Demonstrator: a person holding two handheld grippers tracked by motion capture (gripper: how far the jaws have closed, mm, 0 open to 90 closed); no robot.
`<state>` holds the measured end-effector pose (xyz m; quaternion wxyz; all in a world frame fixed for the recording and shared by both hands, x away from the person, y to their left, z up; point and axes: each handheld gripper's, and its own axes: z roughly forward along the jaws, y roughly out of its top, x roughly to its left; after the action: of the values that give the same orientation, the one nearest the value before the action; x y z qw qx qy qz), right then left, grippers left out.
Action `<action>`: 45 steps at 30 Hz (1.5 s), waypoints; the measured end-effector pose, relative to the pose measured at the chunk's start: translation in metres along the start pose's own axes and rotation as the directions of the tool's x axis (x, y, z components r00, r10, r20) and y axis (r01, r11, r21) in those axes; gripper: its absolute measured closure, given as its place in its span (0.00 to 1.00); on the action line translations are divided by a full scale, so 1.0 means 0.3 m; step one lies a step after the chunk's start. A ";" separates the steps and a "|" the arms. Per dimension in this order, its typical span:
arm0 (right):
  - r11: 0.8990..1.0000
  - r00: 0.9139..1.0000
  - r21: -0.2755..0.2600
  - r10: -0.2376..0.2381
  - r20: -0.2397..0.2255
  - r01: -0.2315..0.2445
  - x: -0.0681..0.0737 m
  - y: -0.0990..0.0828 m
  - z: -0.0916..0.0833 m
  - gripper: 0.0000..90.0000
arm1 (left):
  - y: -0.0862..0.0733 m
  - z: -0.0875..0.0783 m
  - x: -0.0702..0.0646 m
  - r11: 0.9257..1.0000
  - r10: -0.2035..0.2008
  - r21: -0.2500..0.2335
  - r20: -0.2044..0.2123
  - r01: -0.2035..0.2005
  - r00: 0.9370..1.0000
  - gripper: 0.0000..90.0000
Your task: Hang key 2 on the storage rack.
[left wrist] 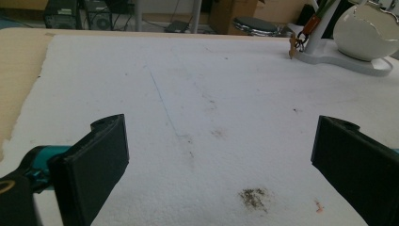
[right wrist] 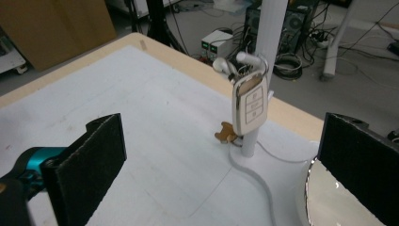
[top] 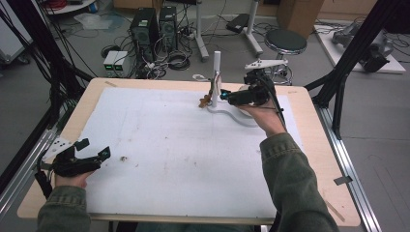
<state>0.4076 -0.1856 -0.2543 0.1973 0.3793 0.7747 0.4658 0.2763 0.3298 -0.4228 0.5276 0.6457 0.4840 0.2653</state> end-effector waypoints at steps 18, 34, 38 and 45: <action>0.999 0.999 -0.013 0.046 -0.002 -0.046 -0.006 -0.178 -0.060 0.01 | 0.001 -0.004 -0.003 1.000 -0.001 -0.004 0.000 0.001 1.000 0.06; 0.998 0.997 0.013 0.059 0.042 -0.060 0.007 -0.327 -0.089 0.01 | 0.001 -0.009 -0.001 1.000 -0.001 -0.006 -0.002 0.001 1.000 0.06; 0.998 0.996 0.001 0.063 0.060 -0.064 0.014 -0.363 -0.104 0.00 | 0.001 -0.009 -0.002 1.000 0.001 -0.005 -0.003 -0.001 1.000 0.06; 0.993 0.990 -0.018 0.116 0.080 -0.115 0.012 -0.442 -0.142 0.01 | 0.000 -0.008 -0.005 1.000 0.006 -0.003 -0.004 -0.006 1.000 0.06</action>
<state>0.3236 -0.2441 -0.3489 0.2039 0.4409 0.7398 0.4656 0.2736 0.3295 -0.4217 0.5269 0.6458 0.4827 0.2688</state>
